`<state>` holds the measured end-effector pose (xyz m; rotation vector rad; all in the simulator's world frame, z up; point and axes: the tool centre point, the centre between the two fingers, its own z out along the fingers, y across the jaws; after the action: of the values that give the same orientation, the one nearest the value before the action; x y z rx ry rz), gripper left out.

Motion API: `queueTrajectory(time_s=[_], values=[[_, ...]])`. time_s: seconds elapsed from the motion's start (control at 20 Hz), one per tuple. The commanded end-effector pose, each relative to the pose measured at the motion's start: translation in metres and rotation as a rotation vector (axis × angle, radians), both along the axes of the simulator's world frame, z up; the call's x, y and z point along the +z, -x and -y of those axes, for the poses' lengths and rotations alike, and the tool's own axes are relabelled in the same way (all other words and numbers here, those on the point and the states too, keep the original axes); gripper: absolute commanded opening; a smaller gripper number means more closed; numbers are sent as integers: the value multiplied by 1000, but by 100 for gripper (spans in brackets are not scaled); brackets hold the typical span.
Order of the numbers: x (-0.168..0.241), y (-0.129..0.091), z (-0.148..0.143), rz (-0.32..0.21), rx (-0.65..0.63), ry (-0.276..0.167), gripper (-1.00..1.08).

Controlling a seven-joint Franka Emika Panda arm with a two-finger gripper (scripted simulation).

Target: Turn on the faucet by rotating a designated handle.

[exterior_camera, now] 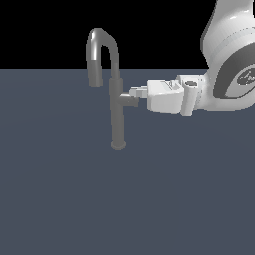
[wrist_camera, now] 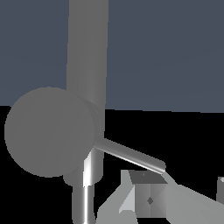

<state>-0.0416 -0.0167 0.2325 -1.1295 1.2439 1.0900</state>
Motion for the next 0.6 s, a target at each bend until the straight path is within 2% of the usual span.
queueTrajectory(time_s=[0.0, 0.4, 0.45, 0.55], values=[[-6, 1, 0, -4, 1, 0, -100], [-51, 11, -1, -35, 2, -3, -100], [-26, 2, 0, 9, 4, -3, -100], [-37, 0, 0, 1, 4, -3, -100]])
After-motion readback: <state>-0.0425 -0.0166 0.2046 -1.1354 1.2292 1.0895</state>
